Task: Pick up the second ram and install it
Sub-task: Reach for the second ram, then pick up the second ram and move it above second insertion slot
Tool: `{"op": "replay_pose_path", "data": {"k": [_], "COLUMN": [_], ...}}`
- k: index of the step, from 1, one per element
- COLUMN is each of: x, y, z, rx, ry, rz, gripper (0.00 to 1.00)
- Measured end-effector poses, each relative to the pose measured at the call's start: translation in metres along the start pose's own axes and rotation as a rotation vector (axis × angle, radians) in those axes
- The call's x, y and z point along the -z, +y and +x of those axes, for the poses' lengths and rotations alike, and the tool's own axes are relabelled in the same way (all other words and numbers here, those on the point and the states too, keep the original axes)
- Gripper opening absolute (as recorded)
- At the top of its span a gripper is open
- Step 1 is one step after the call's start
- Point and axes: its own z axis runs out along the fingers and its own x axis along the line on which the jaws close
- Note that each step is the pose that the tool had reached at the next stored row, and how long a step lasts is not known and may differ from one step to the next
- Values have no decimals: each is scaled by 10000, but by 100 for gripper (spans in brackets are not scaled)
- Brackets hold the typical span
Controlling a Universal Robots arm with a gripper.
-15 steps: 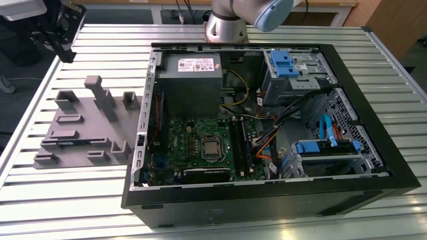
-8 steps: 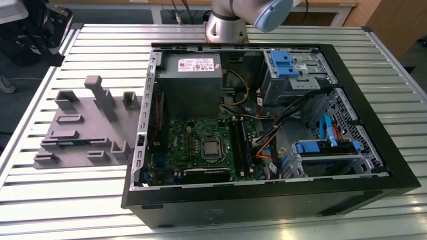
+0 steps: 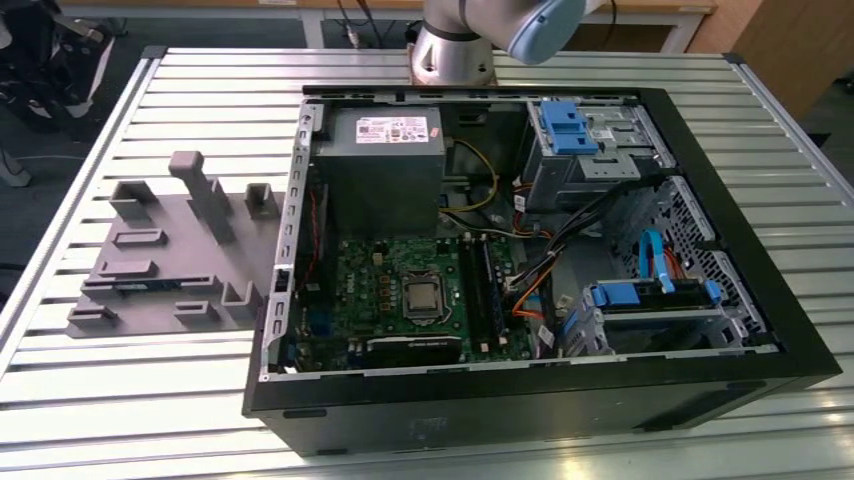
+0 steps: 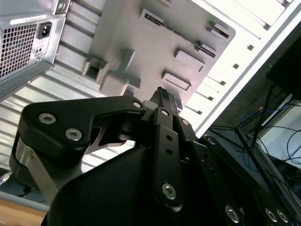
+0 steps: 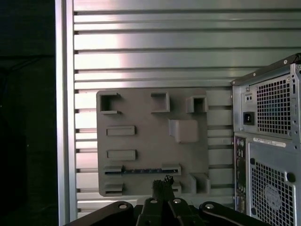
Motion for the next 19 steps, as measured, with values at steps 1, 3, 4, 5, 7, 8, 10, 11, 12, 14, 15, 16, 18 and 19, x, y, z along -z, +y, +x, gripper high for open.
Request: {"op": "replay_pose_path", "data": {"k": [1,3,4,5,7,8,10,11,12,14,15,16,18,19], "x": [0,1,1,1,2,2,2,2,2,2,2,2,2,2], "y": [-11,-30,-38,-46,-52,-52,-52,-52,-52,-52,-52,-52,-52,-52], "z": [31,95,128,162,197,196,197,197,198,198,198,198,198,198], "rx": [6,16,22,31,48,50,51,51,52,54,55,55,55,55], "ry": [1,1,1,1,1,1,1,1,2,2,2,2,1,1], "rz": [0,0,0,-1,-1,-2,-1,-2,-1,-1,-1,-1,-1,-1], "gripper": [11,11,11,11,11,11,11,11,11,11,11,11,11,11]}}
